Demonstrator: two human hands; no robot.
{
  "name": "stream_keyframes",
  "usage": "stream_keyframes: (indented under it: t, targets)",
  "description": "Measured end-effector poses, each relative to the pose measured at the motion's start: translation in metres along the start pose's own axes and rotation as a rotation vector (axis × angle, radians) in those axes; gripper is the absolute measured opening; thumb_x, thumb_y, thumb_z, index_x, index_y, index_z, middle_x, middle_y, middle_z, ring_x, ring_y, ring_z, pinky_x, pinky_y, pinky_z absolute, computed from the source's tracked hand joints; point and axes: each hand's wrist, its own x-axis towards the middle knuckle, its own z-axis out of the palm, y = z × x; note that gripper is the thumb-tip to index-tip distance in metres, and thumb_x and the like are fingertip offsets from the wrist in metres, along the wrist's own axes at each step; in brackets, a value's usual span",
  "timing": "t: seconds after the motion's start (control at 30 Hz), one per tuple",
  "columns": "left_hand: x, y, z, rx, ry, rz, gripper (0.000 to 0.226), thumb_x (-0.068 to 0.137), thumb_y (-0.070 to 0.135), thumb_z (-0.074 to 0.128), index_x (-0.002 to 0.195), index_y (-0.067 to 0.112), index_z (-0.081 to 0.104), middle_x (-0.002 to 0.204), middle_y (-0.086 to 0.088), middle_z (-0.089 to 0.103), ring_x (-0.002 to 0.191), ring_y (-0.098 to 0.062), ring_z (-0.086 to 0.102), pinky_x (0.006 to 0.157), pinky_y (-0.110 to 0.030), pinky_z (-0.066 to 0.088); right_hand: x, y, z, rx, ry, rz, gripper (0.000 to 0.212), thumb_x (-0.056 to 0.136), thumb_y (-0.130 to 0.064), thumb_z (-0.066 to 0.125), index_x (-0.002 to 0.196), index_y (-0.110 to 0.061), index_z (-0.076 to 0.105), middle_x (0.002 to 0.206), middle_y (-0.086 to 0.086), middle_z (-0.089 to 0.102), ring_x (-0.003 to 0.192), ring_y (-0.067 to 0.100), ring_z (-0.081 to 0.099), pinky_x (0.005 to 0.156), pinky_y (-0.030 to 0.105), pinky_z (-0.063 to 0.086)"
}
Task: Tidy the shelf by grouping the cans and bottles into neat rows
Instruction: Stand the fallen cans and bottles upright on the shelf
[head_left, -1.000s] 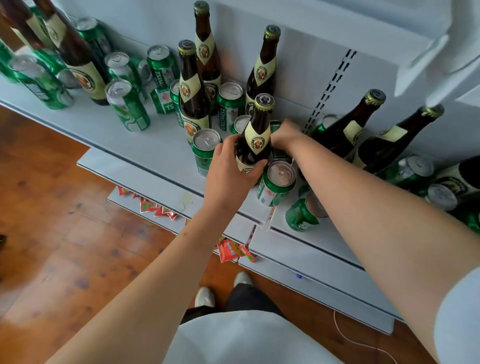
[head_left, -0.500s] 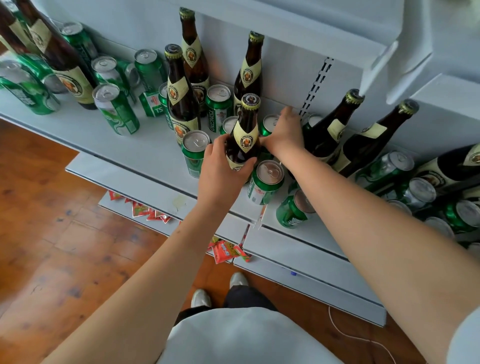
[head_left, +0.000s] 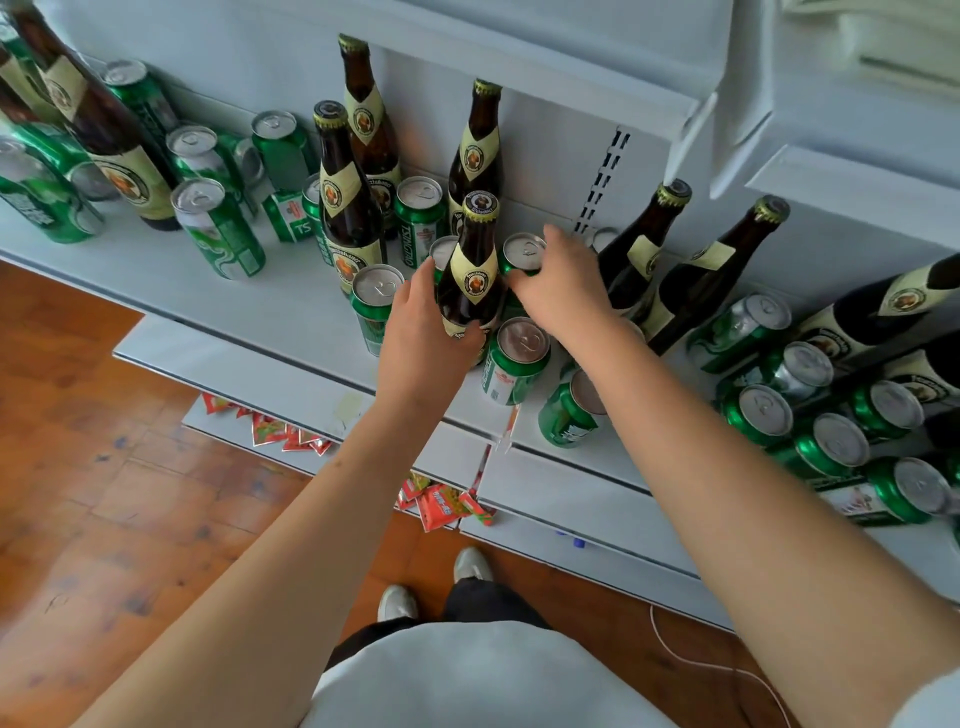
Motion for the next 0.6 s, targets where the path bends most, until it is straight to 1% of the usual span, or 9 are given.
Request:
stream_keyframes:
  t: [0.07, 0.1, 0.17, 0.23, 0.3, 0.33, 0.4, 0.5, 0.6]
  targets:
    - [-0.003, 0.002, -0.014, 0.008, 0.088, 0.055, 0.06, 0.087, 0.019, 0.067, 0.142, 0.016, 0.044, 0.134, -0.004, 0.054, 0.119, -0.02, 0.055, 0.096, -0.035, 0.051, -0.034, 0.005, -0.017, 0.028, 0.167, -0.101, 0.049, 0.091, -0.021, 0.063, 0.135, -0.006, 0.049, 0.131, 0.012, 0.055, 0.119, 0.025, 0.054, 0.097, 0.028, 0.042]
    - [-0.005, 0.0, -0.021, 0.017, 0.146, 0.068, 0.054, 0.087, 0.017, 0.065, 0.139, 0.017, 0.048, 0.132, -0.004, 0.054, 0.118, -0.019, 0.055, 0.094, -0.034, 0.05, -0.053, 0.011, -0.023, 0.038, 0.249, -0.131, 0.044, 0.089, -0.021, 0.066, 0.13, -0.008, 0.055, 0.128, 0.01, 0.057, 0.115, 0.024, 0.056, 0.094, 0.027, 0.044]
    - [-0.005, -0.01, -0.03, 0.06, 0.25, 0.031, 0.05, 0.086, 0.018, 0.065, 0.134, 0.016, 0.051, 0.13, -0.007, 0.052, 0.119, -0.025, 0.049, 0.095, -0.033, 0.044, -0.087, 0.028, -0.03, -0.029, 0.313, -0.118, 0.049, 0.082, -0.034, 0.073, 0.123, -0.011, 0.058, 0.125, 0.008, 0.054, 0.112, 0.026, 0.054, 0.088, 0.03, 0.046]
    - [-0.002, -0.023, -0.032, 0.099, 0.249, -0.115, 0.058, 0.086, 0.025, 0.068, 0.138, 0.015, 0.046, 0.134, -0.013, 0.045, 0.12, -0.034, 0.044, 0.101, -0.038, 0.037, -0.11, 0.047, -0.026, -0.203, 0.234, -0.016, 0.072, 0.074, -0.052, 0.076, 0.13, -0.013, 0.053, 0.127, 0.011, 0.049, 0.111, 0.031, 0.051, 0.086, 0.037, 0.048]
    - [0.001, -0.031, -0.029, 0.045, 0.14, -0.263, 0.07, 0.086, 0.031, 0.069, 0.146, 0.015, 0.036, 0.137, -0.017, 0.039, 0.121, -0.037, 0.046, 0.102, -0.04, 0.037, -0.122, 0.06, -0.017, -0.269, 0.104, 0.109, 0.085, 0.07, -0.058, 0.077, 0.136, -0.013, 0.047, 0.128, 0.014, 0.046, 0.112, 0.034, 0.049, 0.085, 0.038, 0.047]
    - [0.001, -0.033, -0.027, 0.001, 0.084, -0.311, 0.073, 0.088, 0.031, 0.069, 0.149, 0.016, 0.031, 0.136, -0.018, 0.04, 0.12, -0.037, 0.048, 0.099, -0.038, 0.039, -0.124, 0.063, -0.013, -0.228, 0.06, 0.156, 0.084, 0.071, -0.055, 0.078, 0.136, -0.013, 0.044, 0.126, 0.014, 0.046, 0.111, 0.033, 0.05, 0.081, 0.037, 0.047]
    - [-0.001, -0.034, -0.023, -0.063, 0.035, -0.343, 0.074, 0.09, 0.03, 0.067, 0.151, 0.02, 0.026, 0.134, -0.017, 0.043, 0.119, -0.035, 0.049, 0.096, -0.038, 0.04, -0.126, 0.063, -0.007, -0.129, 0.048, 0.187, 0.077, 0.074, -0.045, 0.079, 0.134, -0.014, 0.042, 0.118, 0.013, 0.049, 0.106, 0.032, 0.053, 0.074, 0.035, 0.046]
    - [-0.001, -0.034, -0.02, -0.078, 0.055, -0.321, 0.07, 0.092, 0.027, 0.065, 0.15, 0.02, 0.027, 0.132, -0.017, 0.047, 0.12, -0.035, 0.048, 0.096, -0.038, 0.04, -0.125, 0.06, -0.005, -0.105, 0.069, 0.251, 0.072, 0.075, -0.037, 0.079, 0.13, -0.01, 0.041, 0.115, 0.013, 0.05, 0.104, 0.033, 0.054, 0.076, 0.038, 0.049]
    - [0.005, -0.035, -0.017, -0.08, 0.05, -0.317, 0.064, 0.091, 0.028, 0.066, 0.144, 0.016, 0.032, 0.129, -0.018, 0.05, 0.119, -0.035, 0.048, 0.087, -0.033, 0.037, -0.128, 0.064, -0.008, -0.157, 0.089, 0.318, 0.064, 0.076, -0.036, 0.078, 0.121, -0.008, 0.043, 0.114, 0.014, 0.05, 0.1, 0.034, 0.056, 0.072, 0.038, 0.049]
